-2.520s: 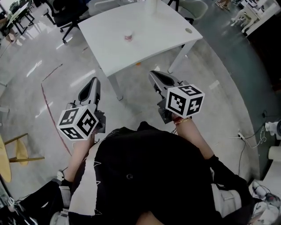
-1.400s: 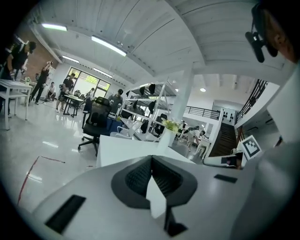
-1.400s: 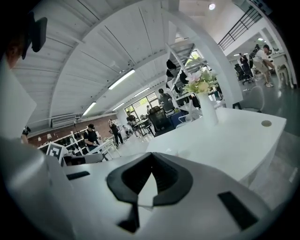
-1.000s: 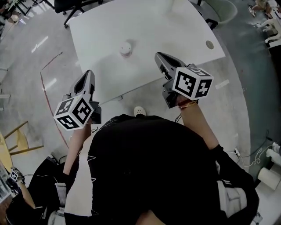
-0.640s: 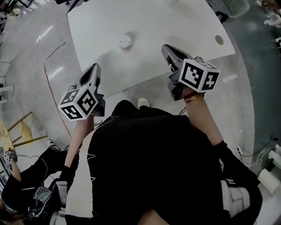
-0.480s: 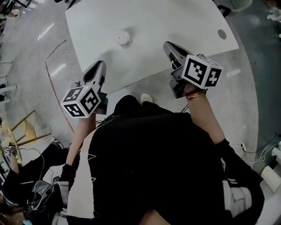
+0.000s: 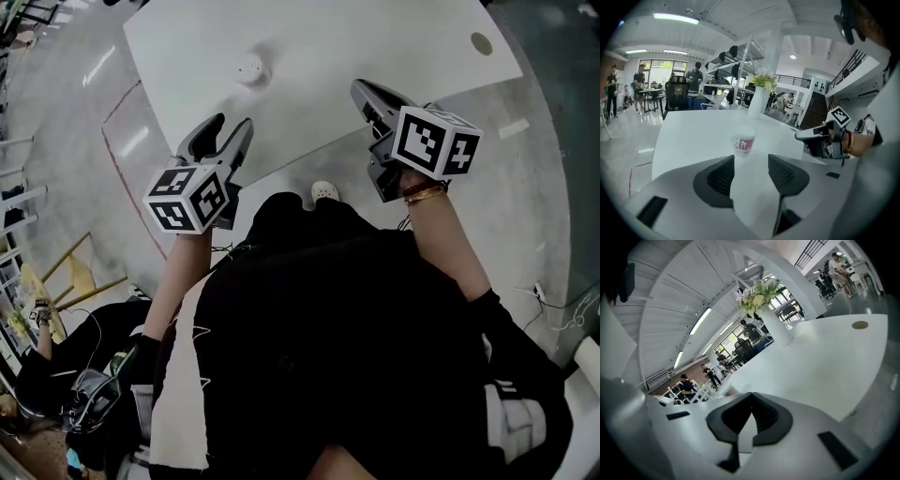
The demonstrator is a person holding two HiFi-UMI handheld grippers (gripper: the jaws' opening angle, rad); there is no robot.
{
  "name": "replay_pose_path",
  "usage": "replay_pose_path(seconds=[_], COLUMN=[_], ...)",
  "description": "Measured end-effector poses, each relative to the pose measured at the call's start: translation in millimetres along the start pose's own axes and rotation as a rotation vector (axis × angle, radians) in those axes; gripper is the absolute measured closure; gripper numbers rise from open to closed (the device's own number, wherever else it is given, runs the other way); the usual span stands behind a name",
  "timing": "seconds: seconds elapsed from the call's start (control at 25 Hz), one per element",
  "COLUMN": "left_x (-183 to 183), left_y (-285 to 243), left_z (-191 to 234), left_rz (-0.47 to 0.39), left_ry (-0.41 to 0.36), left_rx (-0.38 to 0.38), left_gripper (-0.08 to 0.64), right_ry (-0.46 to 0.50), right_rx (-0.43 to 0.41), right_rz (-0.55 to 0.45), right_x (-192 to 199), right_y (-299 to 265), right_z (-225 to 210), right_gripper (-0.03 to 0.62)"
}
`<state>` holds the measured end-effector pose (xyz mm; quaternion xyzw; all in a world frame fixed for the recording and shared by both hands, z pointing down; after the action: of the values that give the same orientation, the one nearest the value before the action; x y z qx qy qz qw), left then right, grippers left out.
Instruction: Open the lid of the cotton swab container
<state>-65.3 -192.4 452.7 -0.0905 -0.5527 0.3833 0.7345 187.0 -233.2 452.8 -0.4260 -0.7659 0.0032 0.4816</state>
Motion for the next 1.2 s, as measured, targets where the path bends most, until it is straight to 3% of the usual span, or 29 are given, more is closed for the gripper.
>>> replay_pose_path(seconds=[0.4,0.76,1.2], left_x=[-8,-19,-30], left_y=[-22,-45,-65], left_z=[-5,1,1], left_rz=[0.047,0.040,0.049], left_ry=[-0.130,-0.058,-0.081], left_rx=[-0.048,-0.026,-0.036], left_gripper=[0.264,0.265,0.267], right_ry=[-0.025,-0.045,-0.045], right_rx=[-0.003,0.001,0.015], right_rz=[0.017,0.013,0.010], right_x=[5,3,-5], right_y=[3,-4,-2], right_z=[-4,-14,-17], right_gripper=[0.588,0.588,0.588])
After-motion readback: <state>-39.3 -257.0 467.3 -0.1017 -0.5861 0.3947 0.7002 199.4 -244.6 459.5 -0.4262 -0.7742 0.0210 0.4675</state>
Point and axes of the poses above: the fingertips, and each gripper's own axes: y backward along the fingers, z to its left, x out of its underside, the point moved 5 cm from there along y, backward along the fingers, and after that the axes turned 9 degrees about y, right-handed, at the moved point
